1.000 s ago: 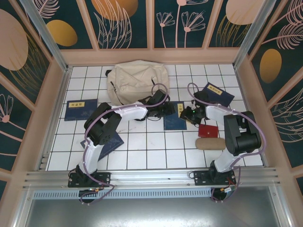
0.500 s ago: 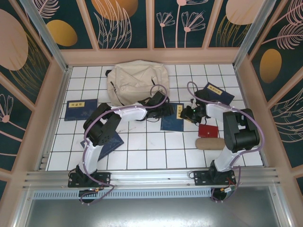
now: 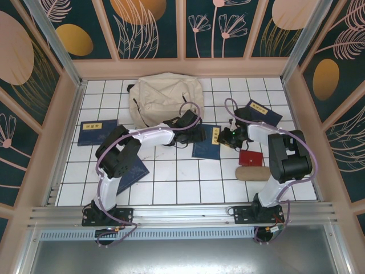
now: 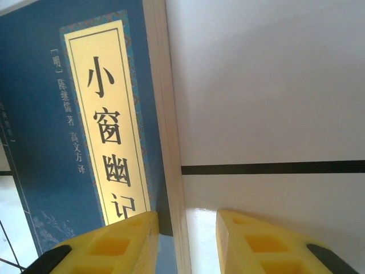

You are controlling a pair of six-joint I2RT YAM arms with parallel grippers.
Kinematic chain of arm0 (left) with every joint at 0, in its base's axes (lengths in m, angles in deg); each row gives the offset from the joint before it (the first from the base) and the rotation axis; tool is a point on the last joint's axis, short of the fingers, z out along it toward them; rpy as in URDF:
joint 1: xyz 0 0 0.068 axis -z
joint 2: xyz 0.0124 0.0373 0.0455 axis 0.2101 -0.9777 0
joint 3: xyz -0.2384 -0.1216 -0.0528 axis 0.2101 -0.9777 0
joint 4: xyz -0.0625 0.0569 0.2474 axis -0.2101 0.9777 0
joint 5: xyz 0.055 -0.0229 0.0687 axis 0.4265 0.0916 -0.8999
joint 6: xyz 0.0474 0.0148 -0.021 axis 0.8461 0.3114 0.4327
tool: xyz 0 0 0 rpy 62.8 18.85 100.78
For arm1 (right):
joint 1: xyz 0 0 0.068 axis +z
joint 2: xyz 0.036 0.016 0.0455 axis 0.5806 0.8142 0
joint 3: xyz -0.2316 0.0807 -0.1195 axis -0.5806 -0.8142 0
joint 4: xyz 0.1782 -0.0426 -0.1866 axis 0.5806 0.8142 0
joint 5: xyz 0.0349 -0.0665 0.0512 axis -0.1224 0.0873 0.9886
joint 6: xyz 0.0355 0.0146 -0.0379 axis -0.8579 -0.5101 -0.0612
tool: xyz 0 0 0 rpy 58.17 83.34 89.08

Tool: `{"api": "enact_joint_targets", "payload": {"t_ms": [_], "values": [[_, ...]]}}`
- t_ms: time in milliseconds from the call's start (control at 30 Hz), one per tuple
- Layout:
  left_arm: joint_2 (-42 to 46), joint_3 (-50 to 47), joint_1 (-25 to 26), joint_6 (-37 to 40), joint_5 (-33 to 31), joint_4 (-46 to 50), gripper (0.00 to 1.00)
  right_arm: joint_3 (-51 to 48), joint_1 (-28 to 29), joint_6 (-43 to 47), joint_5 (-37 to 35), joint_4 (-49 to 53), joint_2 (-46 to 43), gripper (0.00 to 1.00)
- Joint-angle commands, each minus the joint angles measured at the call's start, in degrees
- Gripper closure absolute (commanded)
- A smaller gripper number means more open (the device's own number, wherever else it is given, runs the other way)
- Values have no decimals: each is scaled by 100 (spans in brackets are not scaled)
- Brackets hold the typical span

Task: Pack the student bag
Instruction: Pick up the book at the center of the table.

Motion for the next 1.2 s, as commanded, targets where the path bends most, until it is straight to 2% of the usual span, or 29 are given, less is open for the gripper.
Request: {"api": "enact_joint_targets", "payload": {"t_ms": [0,167,333,500,600,767,1000,1167], "values": [[-74,-89,-44,89,10,192,38,46,115,-64,195,-40,-222,66],[-87,-99,-68,101,382,62,41,-34,208,-75,245,-74,-80,67],[-176,-54,-115,107,933,0,41,-53,216,-94,144,-74,113,72],[-405,23,-152,73,852,211,42,-76,216,-116,135,-108,224,73],[-473,-70,-160,47,1358,-141,44,-94,216,-112,162,-139,274,73],[-462,-119,-257,264,2249,-535,42,-154,216,-118,219,-195,340,74],[278,-547,-369,643,3480,-1861,41,-174,218,-157,312,-273,321,74],[466,-776,-372,357,3837,-2489,42,-178,215,-212,264,-273,264,74]]}}
